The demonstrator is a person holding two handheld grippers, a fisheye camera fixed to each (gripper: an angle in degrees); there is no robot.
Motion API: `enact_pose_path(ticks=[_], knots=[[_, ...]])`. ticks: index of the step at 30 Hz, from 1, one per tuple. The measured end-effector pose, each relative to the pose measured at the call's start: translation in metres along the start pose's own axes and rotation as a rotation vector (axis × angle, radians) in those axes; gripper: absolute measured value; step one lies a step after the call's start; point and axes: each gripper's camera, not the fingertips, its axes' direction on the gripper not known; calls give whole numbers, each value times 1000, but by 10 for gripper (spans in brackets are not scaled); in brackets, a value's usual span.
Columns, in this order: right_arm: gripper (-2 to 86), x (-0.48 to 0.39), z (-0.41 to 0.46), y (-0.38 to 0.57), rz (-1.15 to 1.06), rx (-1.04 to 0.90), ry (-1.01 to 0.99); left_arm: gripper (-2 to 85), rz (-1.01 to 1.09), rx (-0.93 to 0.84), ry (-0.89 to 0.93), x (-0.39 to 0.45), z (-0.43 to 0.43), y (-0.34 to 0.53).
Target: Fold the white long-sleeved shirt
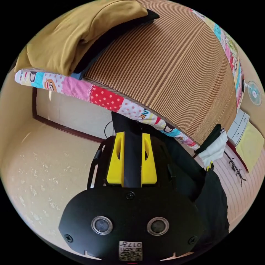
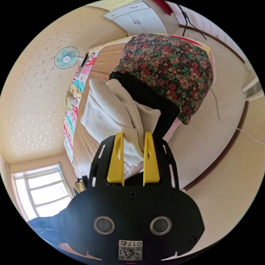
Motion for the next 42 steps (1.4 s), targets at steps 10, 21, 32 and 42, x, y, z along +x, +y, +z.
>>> enact_pose_path(ticks=[10, 21, 32, 42], knots=[[94, -43, 45, 130, 138, 78, 23, 98, 53, 384, 209, -83, -78, 13], [68, -91, 5, 185, 114, 173, 281, 100, 124, 401, 207, -140, -81, 4], [92, -14, 36, 252, 256, 48, 163, 76, -29, 369, 293, -205, -47, 48], [124, 34, 24, 217, 274, 119, 10, 92, -45, 283, 117, -177, -39, 83]])
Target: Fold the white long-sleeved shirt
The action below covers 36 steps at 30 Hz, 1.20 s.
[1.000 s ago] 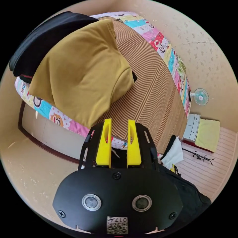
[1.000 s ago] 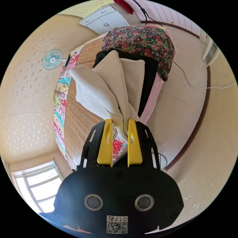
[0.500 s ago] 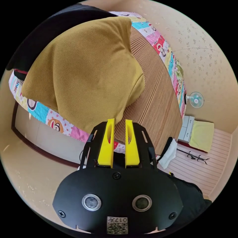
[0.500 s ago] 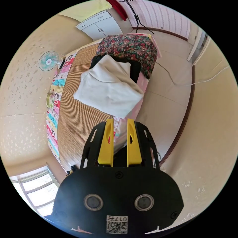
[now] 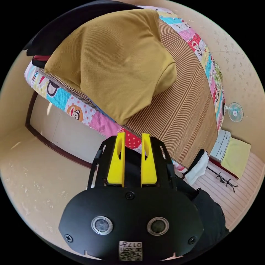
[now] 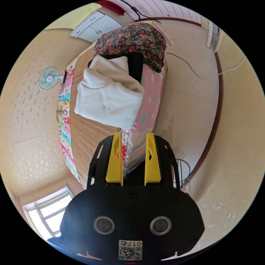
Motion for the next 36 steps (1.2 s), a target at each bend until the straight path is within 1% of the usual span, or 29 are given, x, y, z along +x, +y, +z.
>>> enact_pose_path(ticks=[2, 6, 9, 14, 18, 20, 21, 22, 24, 26, 27, 30, 32, 36], knots=[[128, -4, -9, -22, -48, 39, -56, 92, -3, -2, -3, 10, 3, 7], [133, -19, -17, -63, -146, 43, -101, 92, -13, 10, 10, 39, 8, 21], [138, -38, -18, -100, -248, 17, -86, 92, 8, 19, 12, 64, 10, 30], [145, -82, -1, -152, -433, -59, -8, 92, 27, 21, -21, 97, 12, 45], [142, -100, 16, -178, -485, -113, -8, 92, -13, 37, -23, 110, 11, 59], [121, -107, 33, -191, -511, -215, -5, 92, -32, 38, -28, 113, 11, 65], [113, -110, 34, -191, -524, -214, 27, 92, -42, 39, -33, 115, 10, 70], [81, -117, 32, -188, -581, -199, 82, 92, -46, 40, -37, 116, 10, 72], [54, -127, 21, -183, -653, -190, 83, 92, -64, 44, -46, 118, 9, 81], [40, -140, -7, -170, -743, -120, 58, 92, -85, 52, -48, 117, 8, 88], [39, -142, -14, -167, -754, -100, 63, 91, -101, 59, -49, 116, 7, 92], [35, -146, -35, -164, -762, -1, 162, 90, -148, 72, -42, 112, 8, 100], [40, -141, -32, -173, -713, 55, 260, 89, -169, 74, -38, 111, 9, 101], [63, -123, -13, -192, -587, 85, 307, 88, -185, 80, -25, 120, 11, 97]])
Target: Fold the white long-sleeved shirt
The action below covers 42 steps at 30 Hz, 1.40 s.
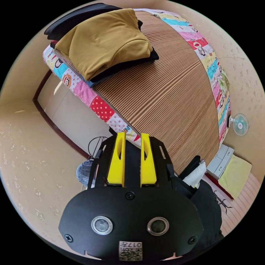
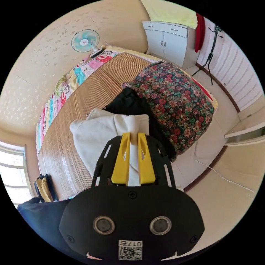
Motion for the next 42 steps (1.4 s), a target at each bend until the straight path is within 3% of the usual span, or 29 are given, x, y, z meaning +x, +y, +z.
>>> enact_pose_path(ticks=[6, 14, 19, 22, 26, 30, 33, 35, 38, 42], knots=[[130, 21, 6, 2, 117, 18, -42, 86, 26, 25, -4, 15, -9, -4], [53, 33, -9, -20, -82, -40, -306, 85, -40, 12, -33, 4, -17, -4], [40, -8, -78, -24, -358, 168, -494, 82, -71, 16, -17, 2, -19, -4], [41, -27, -74, -54, -377, 130, -374, 81, -72, 6, -25, 6, -16, -7], [57, -23, 3, -107, -225, -165, -338, 80, -48, -8, -17, 19, -12, -16], [80, -13, -4, -126, -111, -112, -357, 81, -1, 6, -19, 29, -15, -17], [113, -31, -32, -129, -217, -30, -316, 83, -25, 8, -27, 22, -16, -12], [146, -38, -42, -133, -301, -14, -406, 83, -66, 16, -10, 12, -16, -7], [181, -39, -21, -147, -344, -181, -502, 83, -134, 23, 14, -1, -15, 2], [206, -59, -3, -155, -447, -310, -343, 83, -180, 43, 34, -4, -20, 5]])
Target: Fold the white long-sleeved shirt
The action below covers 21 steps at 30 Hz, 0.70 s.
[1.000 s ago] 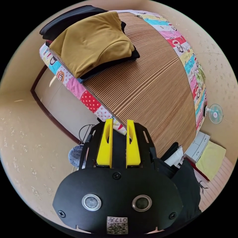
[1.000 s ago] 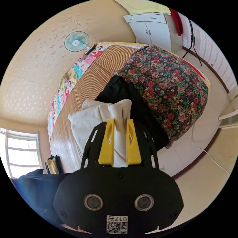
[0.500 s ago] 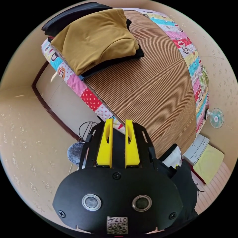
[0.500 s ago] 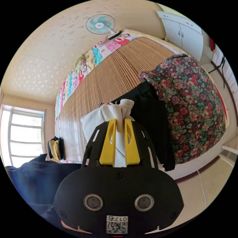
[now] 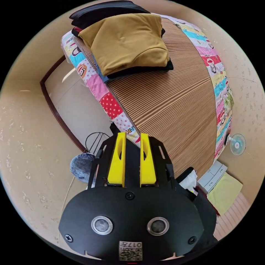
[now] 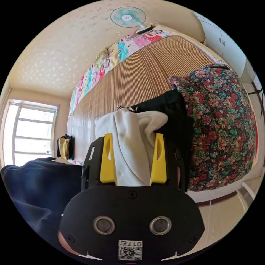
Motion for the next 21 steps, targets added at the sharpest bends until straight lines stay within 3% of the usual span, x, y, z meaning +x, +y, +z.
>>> enact_pose_path(ticks=[2, 10, 15, 19, 21], knots=[[222, -20, 23, -14, -107, -164, 103, 83, 3, 11, 5, 4, -3, -1], [163, -69, 42, -48, -153, -286, 310, 83, 7, 21, 27, 25, -3, 0], [127, -116, 13, -27, -192, -158, 420, 83, -29, 36, 43, 23, -6, 6], [127, -110, -26, 7, -10, 96, 460, 82, -78, 55, 64, 14, -9, 10], [135, -91, -28, 13, 45, 112, 453, 82, -100, 56, 64, 12, -9, 9]])
